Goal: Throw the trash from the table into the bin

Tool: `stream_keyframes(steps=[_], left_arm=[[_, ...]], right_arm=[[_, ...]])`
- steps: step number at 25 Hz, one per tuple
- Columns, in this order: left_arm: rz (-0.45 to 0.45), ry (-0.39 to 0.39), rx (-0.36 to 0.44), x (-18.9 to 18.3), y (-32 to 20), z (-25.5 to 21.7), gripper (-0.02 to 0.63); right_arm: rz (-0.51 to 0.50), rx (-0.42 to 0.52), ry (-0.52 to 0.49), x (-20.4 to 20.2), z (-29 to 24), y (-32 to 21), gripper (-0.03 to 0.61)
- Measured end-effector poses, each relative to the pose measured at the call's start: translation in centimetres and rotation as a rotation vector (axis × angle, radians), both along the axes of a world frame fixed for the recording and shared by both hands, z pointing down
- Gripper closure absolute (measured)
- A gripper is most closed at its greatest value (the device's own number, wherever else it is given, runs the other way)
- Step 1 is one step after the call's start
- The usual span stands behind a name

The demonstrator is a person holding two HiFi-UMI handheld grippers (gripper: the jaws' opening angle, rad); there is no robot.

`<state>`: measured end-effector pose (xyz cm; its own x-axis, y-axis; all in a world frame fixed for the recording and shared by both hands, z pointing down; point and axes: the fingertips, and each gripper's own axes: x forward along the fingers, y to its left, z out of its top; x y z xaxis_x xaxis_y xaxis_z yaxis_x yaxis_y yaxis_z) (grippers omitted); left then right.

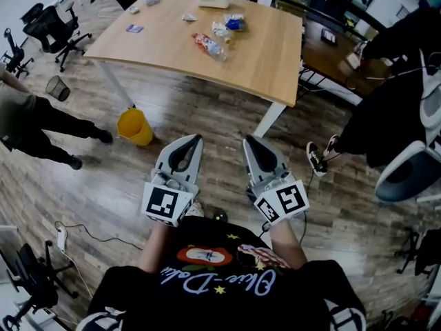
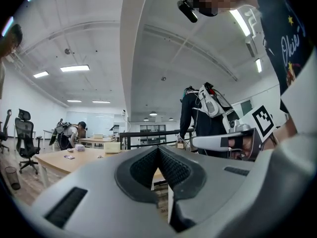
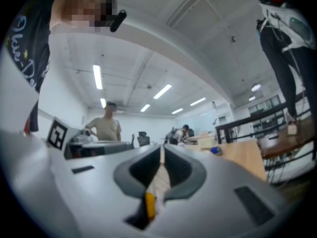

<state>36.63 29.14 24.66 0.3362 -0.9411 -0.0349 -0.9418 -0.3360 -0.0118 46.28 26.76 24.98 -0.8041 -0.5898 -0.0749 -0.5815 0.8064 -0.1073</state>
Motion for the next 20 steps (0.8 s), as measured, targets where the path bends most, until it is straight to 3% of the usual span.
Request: stream_keyframes(steps=[7,17,20], left_arm=[[0.046,-0.014,0.041,-0.8,-4.7,0.6,0.603],[0.102,0.006,0.025,-3.9,-13.1,0.1,0.603],[0.123,-0.038,0.038,-5.4,-15.6,-0.2,0.603]], right_arm=[[0.023,0.009,0.014,-1.1,0.5,-3.5,0.571],[0.080,0.010,0.027,-4.8,0.1,-10.8,0.571],[0.097,0.009,0.031,-6.6,-0.2,-13.0,0.571]])
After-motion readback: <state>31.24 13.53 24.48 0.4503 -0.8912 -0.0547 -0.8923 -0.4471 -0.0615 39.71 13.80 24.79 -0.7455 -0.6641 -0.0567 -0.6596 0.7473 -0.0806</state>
